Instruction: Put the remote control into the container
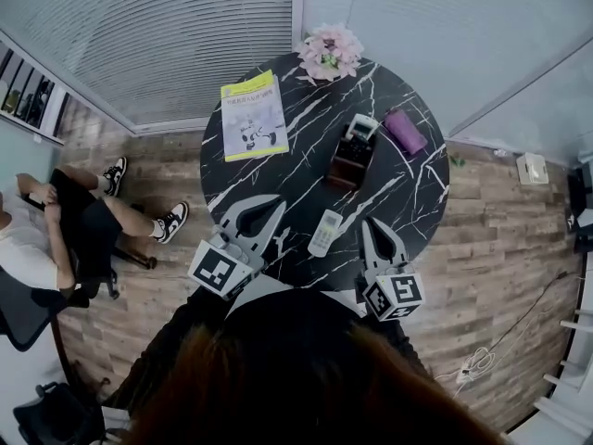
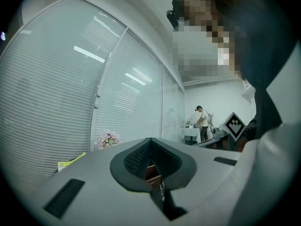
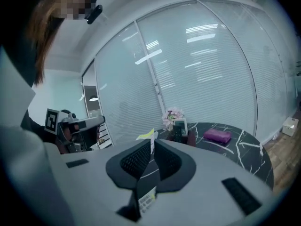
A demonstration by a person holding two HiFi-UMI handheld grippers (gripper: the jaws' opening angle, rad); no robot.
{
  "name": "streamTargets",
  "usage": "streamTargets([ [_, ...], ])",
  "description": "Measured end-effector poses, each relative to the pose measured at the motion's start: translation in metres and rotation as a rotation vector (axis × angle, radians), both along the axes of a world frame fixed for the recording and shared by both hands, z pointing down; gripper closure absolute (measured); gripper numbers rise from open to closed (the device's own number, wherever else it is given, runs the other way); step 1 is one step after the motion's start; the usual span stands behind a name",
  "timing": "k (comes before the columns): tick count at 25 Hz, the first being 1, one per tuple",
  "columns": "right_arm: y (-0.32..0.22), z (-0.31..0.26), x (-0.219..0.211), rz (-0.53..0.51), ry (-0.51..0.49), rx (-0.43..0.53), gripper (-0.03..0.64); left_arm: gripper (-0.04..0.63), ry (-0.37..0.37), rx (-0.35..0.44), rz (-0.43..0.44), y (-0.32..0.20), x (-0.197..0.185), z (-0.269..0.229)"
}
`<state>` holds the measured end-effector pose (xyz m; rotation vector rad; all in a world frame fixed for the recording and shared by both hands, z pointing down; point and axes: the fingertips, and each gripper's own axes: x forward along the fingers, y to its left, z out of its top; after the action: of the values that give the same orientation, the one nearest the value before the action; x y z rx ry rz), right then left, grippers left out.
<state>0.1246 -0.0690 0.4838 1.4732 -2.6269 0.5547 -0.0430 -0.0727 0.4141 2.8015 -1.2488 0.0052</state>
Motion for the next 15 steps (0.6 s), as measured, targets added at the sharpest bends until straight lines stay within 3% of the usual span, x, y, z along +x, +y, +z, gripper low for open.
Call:
streamTargets([
  [5,-0.004,0.061,-0.012,-0.030,0.016,-0.184,0.583,0.586,-0.007,-0.008,-0.004,0.004,0.000,0.002],
  [15,-0.003,0.138,-0.025,-0.031,0.094,-0.421,0.578,0.586,0.024,-0.002,-0.019,0.015,-0.003,0.005],
])
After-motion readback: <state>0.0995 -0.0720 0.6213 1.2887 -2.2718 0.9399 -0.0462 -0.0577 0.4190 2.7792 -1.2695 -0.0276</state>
